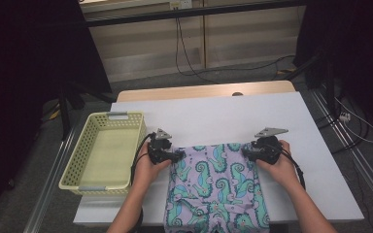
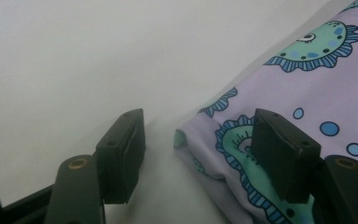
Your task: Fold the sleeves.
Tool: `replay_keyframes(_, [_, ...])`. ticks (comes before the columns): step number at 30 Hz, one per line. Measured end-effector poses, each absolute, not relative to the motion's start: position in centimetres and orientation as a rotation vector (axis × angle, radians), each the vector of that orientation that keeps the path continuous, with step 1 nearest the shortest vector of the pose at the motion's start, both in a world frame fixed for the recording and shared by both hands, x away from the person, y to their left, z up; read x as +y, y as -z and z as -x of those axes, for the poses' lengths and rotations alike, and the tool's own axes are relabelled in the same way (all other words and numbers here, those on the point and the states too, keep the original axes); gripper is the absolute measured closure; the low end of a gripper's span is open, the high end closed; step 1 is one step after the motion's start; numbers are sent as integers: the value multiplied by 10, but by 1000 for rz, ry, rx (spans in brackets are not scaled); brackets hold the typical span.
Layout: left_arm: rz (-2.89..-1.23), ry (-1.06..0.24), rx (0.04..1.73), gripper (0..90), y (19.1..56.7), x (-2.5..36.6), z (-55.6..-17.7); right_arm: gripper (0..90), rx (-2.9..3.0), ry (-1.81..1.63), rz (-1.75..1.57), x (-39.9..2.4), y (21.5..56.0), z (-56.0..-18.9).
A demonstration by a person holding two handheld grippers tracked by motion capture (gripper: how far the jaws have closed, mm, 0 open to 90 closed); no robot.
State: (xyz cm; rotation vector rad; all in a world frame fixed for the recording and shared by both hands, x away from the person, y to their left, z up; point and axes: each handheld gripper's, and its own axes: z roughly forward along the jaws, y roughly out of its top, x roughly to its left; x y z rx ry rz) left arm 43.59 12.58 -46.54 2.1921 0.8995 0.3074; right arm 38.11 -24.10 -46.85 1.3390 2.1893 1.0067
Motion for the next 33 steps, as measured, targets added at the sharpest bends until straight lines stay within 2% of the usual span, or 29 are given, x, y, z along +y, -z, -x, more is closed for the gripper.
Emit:
replay_keyframes(6, [-2180,-308,909,362,466,126,-436,633,2213,-1025,-1325,-239,468,-380])
replay_keyframes(11, [-2169,-298,912,361,465,127,-436,799,2219,-1068,-1343,-240,468,-379])
replay_keyframes(14, [-2142,-293,941,359,465,128,-437,837,2220,-1093,-1364,-241,468,-380])
replay_keyframes(16, [-2162,-334,946,316,463,131,-437,848,2223,-1093,-1358,-242,468,-380])
replay_keyframes(25, [-2151,-310,975,320,464,132,-437,856,2211,-1095,-1350,-248,464,-378])
replay_keyframes(31, [-2185,-332,971,384,462,128,-433,856,2213,-1083,-1333,-245,463,-375])
replay_keyframes(33, [-2196,-310,971,456,460,126,-431,856,2214,-1094,-1330,-247,462,-374])
